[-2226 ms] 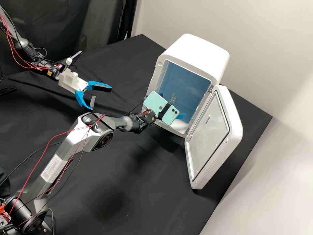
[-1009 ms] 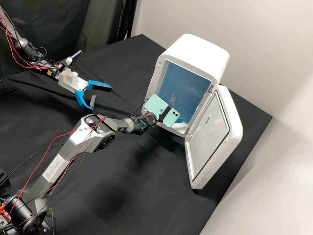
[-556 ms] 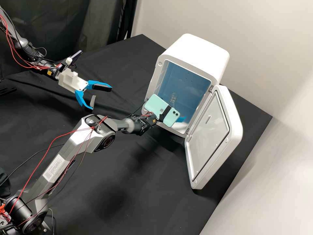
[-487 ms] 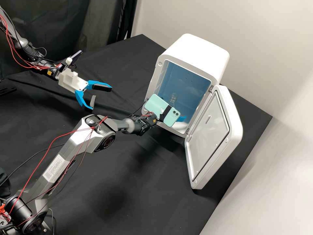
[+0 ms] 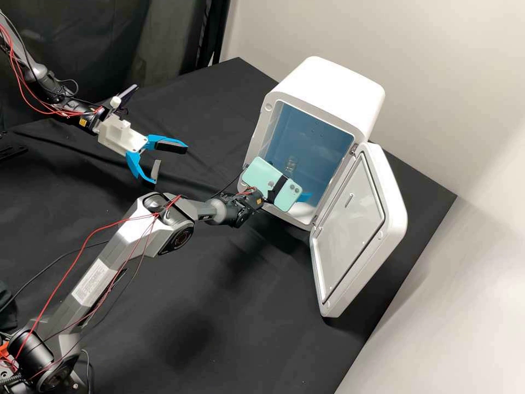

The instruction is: Take the flask out of the incubator

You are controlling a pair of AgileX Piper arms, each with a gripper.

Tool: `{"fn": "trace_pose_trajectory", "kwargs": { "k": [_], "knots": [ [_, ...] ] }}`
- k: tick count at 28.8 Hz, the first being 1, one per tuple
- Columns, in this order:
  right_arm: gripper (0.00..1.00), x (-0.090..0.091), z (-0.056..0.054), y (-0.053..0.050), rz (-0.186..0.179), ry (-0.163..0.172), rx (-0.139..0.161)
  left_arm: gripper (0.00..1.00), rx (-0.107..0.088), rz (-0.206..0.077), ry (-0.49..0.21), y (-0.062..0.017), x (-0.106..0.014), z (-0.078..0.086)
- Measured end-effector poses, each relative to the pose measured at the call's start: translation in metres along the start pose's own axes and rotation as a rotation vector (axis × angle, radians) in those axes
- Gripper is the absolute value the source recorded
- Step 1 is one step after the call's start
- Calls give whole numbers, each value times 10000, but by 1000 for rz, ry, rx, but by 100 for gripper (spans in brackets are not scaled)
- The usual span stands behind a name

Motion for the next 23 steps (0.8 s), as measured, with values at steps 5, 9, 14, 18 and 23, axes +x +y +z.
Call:
{"fn": "trace_pose_trajectory", "kwargs": {
  "k": [5, 9, 14, 18, 23],
  "knots": [
    [0, 0, -1, -1, -1, 1, 16, 100, 0, 0, 0, 0, 0, 0],
    [0, 0, -5, -6, -7, 5, 4, 100, 0, 0, 0, 0, 0, 0],
    [0, 0, -8, -9, -10, 8, 9, 100, 0, 0, 0, 0, 0, 0],
    [0, 0, -8, -9, -10, 8, 17, 100, 0, 0, 0, 0, 0, 0],
    [0, 0, -8, -9, -10, 8, 38, 100, 0, 0, 0, 0, 0, 0]
  ]
}}
